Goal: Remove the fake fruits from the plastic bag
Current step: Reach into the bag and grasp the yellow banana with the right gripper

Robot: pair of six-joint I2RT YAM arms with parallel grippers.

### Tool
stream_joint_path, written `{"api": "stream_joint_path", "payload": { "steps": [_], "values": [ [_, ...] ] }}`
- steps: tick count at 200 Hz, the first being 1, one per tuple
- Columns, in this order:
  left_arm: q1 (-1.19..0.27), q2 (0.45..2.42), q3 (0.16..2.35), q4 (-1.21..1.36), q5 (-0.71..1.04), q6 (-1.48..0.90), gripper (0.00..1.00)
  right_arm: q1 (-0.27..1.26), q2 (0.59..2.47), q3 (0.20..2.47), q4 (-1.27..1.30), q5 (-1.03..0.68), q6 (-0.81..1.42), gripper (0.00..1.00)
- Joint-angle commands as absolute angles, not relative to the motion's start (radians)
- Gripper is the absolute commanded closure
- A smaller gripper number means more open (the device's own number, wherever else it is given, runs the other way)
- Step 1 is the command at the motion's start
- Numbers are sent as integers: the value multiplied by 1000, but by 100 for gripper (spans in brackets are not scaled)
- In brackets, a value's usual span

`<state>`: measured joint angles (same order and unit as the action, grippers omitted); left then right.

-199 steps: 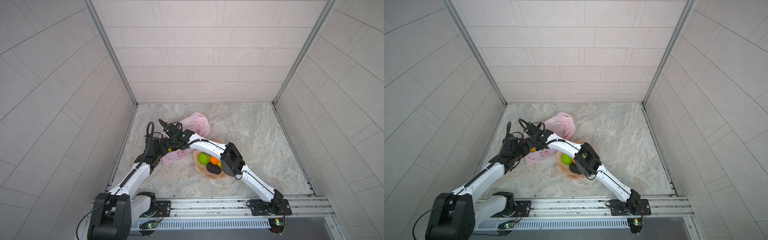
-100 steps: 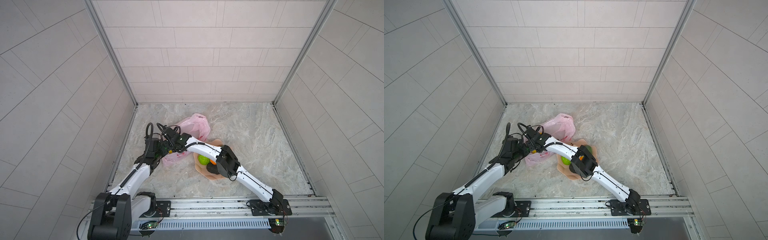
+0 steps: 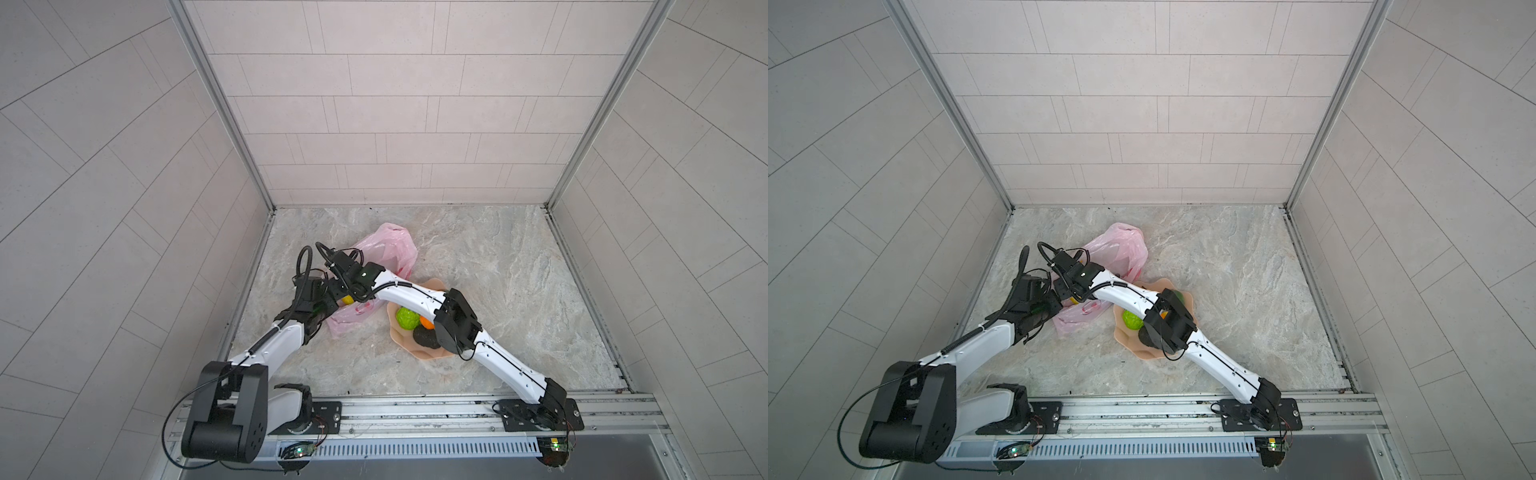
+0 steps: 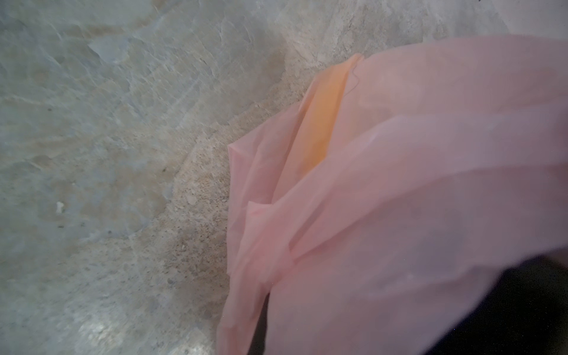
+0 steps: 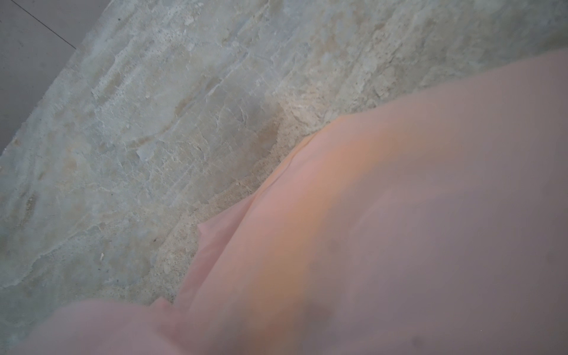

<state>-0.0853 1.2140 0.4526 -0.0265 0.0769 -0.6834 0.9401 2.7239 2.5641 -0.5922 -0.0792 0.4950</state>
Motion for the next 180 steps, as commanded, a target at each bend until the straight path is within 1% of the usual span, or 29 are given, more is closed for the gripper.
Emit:
{"api": "stream_joint_path", "payload": {
  "steps": [1, 62, 99, 127, 180],
  "values": [
    [-77, 1213, 466, -22, 58, -679, 100, 928, 2619, 2584, -620, -113, 524, 77],
    [-71, 1211, 460, -12, 61, -689, 100, 929, 2530, 2582, -687, -145, 491, 77],
    [-68, 1212, 459, -7, 64, -690, 99, 929, 2487, 2542, -716, -159, 491, 78],
    [-64, 1215, 459, -7, 66, -689, 99, 933, 2421, 2435, -692, -170, 487, 78],
    [-58, 1215, 457, -1, 75, -687, 99, 934, 2276, 2152, -602, -157, 460, 77]
  ]
}}
